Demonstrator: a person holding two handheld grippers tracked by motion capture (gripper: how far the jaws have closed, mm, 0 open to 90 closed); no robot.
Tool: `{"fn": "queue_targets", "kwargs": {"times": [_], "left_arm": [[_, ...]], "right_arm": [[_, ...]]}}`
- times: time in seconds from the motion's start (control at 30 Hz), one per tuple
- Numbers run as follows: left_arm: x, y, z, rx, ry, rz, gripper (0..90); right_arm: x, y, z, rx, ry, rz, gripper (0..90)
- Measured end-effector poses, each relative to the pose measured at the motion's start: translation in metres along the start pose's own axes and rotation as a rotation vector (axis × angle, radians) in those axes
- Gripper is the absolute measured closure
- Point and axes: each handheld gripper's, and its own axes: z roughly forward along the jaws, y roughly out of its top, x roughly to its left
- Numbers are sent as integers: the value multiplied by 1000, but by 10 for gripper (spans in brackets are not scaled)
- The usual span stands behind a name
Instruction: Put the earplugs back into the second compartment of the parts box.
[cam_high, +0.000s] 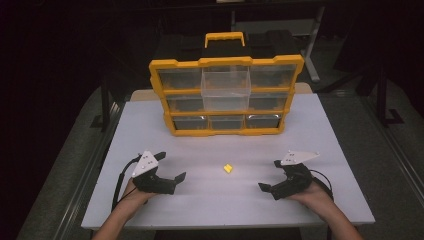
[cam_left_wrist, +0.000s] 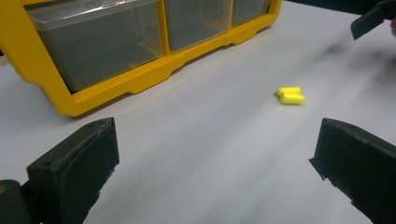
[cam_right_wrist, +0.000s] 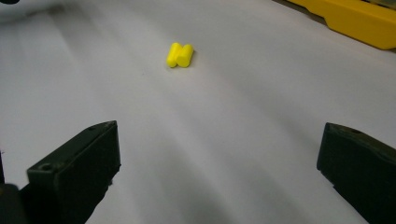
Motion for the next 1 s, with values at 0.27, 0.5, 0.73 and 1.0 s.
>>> {"fn": "queue_targets", "kwargs": {"times": [0.27, 0.5, 0.73, 1.0], "left_arm": [[0, -7, -6, -5, 7, 27, 2], [1, -7, -7, -8, -2, 30, 2], [0, -7, -6, -5, 0, 22, 2], [0, -8, -4, 11, -3, 31, 2]], "right_arm": [[0, 1, 0, 7, 5, 14, 0], [0, 9, -2, 26, -1, 16, 0], [2, 20, -1, 56, 3, 27, 0], [5, 33, 3, 80, -25, 24, 0]]}}
